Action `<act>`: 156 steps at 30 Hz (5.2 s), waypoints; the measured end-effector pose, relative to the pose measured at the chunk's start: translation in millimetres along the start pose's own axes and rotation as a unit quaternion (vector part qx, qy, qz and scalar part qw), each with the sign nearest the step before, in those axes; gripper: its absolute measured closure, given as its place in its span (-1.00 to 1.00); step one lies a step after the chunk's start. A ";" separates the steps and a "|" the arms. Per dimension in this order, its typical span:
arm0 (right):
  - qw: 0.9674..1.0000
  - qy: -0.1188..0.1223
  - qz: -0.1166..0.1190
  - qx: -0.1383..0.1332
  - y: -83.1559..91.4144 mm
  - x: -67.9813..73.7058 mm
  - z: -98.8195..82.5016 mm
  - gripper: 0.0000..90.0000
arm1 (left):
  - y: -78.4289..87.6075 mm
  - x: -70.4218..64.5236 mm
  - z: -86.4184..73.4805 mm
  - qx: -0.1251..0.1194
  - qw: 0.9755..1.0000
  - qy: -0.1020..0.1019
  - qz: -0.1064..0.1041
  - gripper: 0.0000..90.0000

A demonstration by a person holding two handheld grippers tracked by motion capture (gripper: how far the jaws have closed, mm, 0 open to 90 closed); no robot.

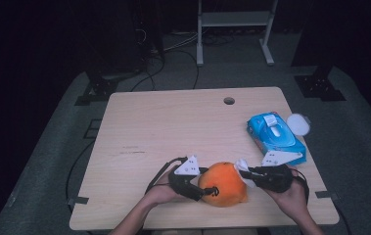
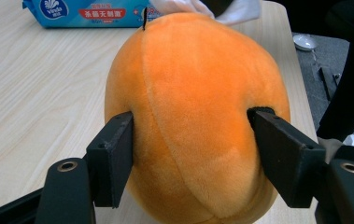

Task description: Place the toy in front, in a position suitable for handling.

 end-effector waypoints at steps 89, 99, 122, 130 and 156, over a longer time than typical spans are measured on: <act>0.999 0.007 0.039 -0.020 -35.1 -5.7 35.9 0.80 | 25.4 28.4 -12.1 -0.020 0.999 -0.020 0.021 -0.28; 0.998 0.002 0.050 -0.030 -27.7 3.6 29.2 0.80 | 22.4 25.9 -2.0 -0.015 0.999 0.002 0.029 -0.41; 0.993 0.084 0.069 -0.038 -43.0 40.5 66.6 0.80 | 16.2 13.2 7.6 0.007 0.998 -0.048 0.046 -0.31; 0.995 0.088 0.028 -0.027 -35.1 28.3 57.6 0.80 | 18.1 21.3 1.1 -0.026 0.999 -0.009 0.031 -0.33; 0.994 0.106 0.012 -0.019 -35.5 36.0 64.1 0.80 | 13.2 12.7 12.7 -0.035 0.997 -0.024 0.059 -0.27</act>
Point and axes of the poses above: each handheld gripper's, and its own axes: y roughly backward along the jaws, z roughly out of its top, x roughly to its left, the point moved 1 cm from there along -y, roughly forward along the jaws, and after that the axes turned 4 degrees about -z, right-handed, at the moved point
